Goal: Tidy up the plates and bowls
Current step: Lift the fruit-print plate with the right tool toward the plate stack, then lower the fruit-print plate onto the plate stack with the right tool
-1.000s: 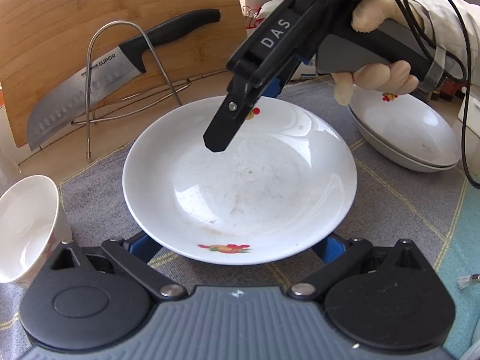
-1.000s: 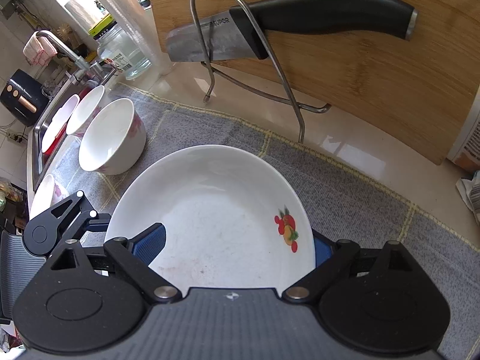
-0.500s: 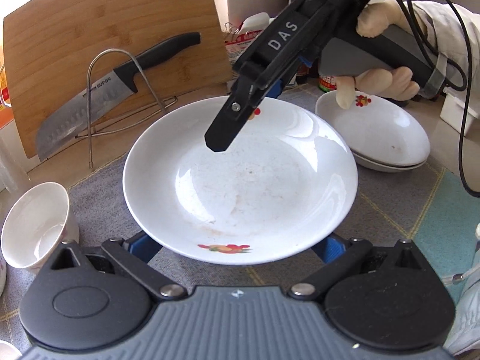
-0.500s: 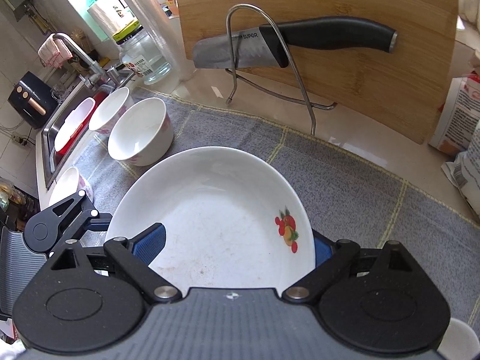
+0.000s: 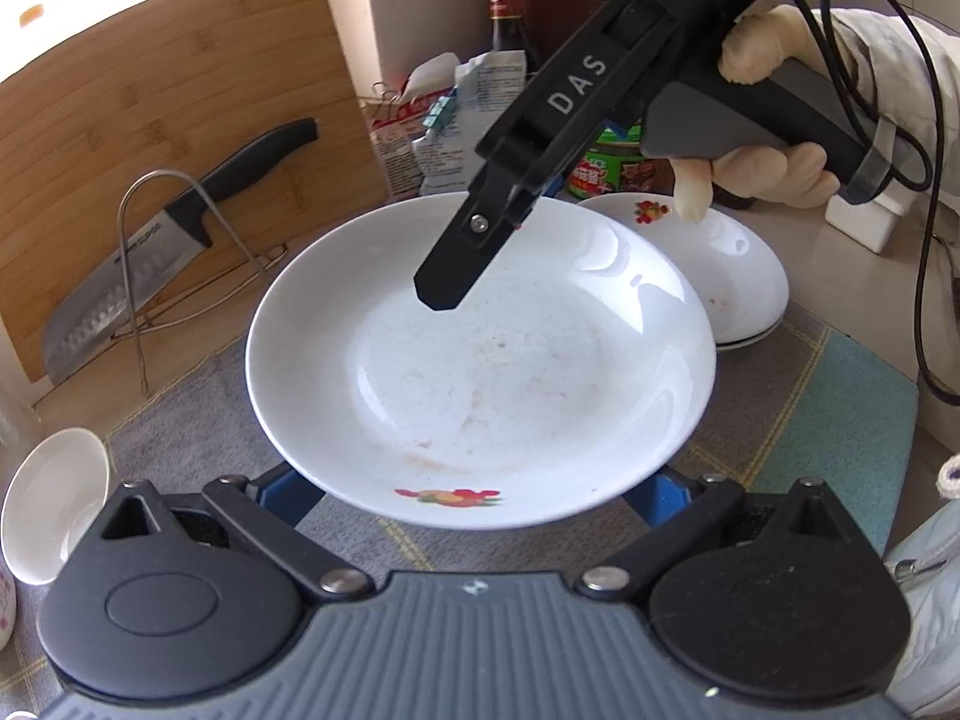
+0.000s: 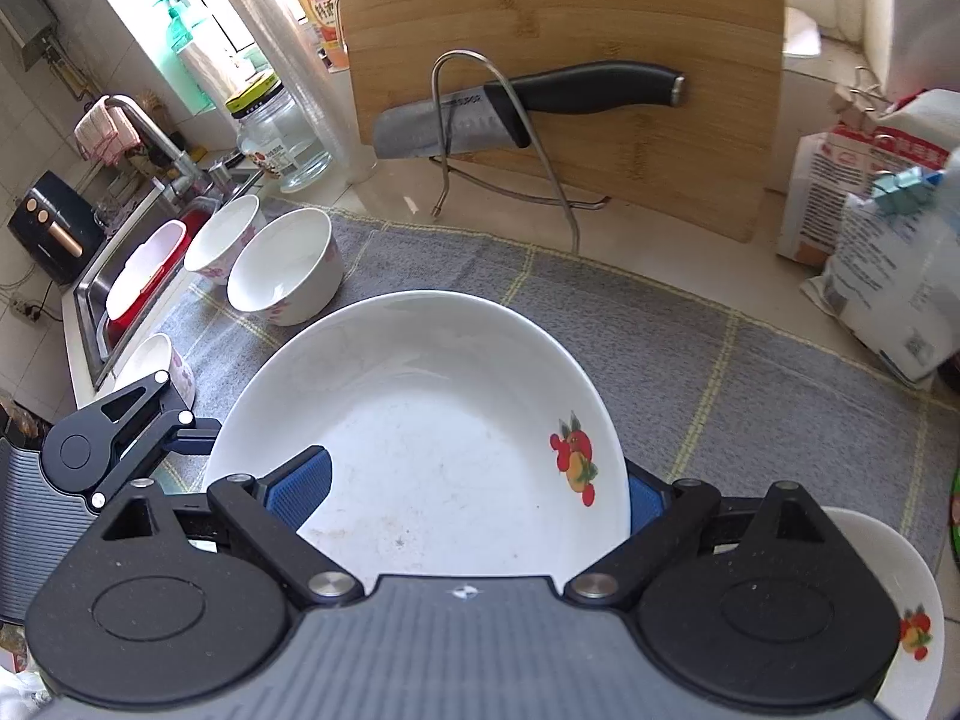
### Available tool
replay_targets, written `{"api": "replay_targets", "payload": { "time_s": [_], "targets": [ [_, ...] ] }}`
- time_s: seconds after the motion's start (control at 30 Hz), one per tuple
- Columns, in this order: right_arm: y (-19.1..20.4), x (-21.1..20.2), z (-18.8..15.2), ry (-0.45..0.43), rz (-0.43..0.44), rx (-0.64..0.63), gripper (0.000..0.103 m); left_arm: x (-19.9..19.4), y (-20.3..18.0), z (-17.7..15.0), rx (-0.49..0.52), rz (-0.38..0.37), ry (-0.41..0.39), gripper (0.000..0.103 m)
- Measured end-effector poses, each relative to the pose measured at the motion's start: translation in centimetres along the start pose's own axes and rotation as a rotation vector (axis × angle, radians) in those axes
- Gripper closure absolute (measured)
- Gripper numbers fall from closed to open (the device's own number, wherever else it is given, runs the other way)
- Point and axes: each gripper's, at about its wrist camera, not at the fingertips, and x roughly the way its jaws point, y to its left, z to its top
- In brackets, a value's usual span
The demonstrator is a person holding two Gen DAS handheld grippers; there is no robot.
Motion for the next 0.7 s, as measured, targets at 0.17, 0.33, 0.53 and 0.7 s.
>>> {"api": "replay_targets", "payload": {
  "time_s": [0.17, 0.33, 0.53, 0.7],
  "targets": [
    [-1.0, -1.6, -1.2, -0.023, -0.027, 0.030, 0.005, 0.5, -1.0, 1.1, 0.045, -0.024, -0.004, 0.001],
    [-2.3, -3.3, -2.6, -0.044, -0.056, 0.065, 0.005, 1.2, -2.3, 2.0, 0.076, -0.060, -0.011, 0.001],
    [-4.0, -5.1, -4.4, -0.062, -0.102, 0.112, 0.005, 2.3, -3.8, 3.2, 0.110, -0.113, -0.020, 0.001],
    [-5.1, -6.4, -5.8, -0.078, -0.132, 0.147, 0.005, 3.0, -4.8, 3.8, 0.138, -0.146, -0.025, 0.001]
  ]
}}
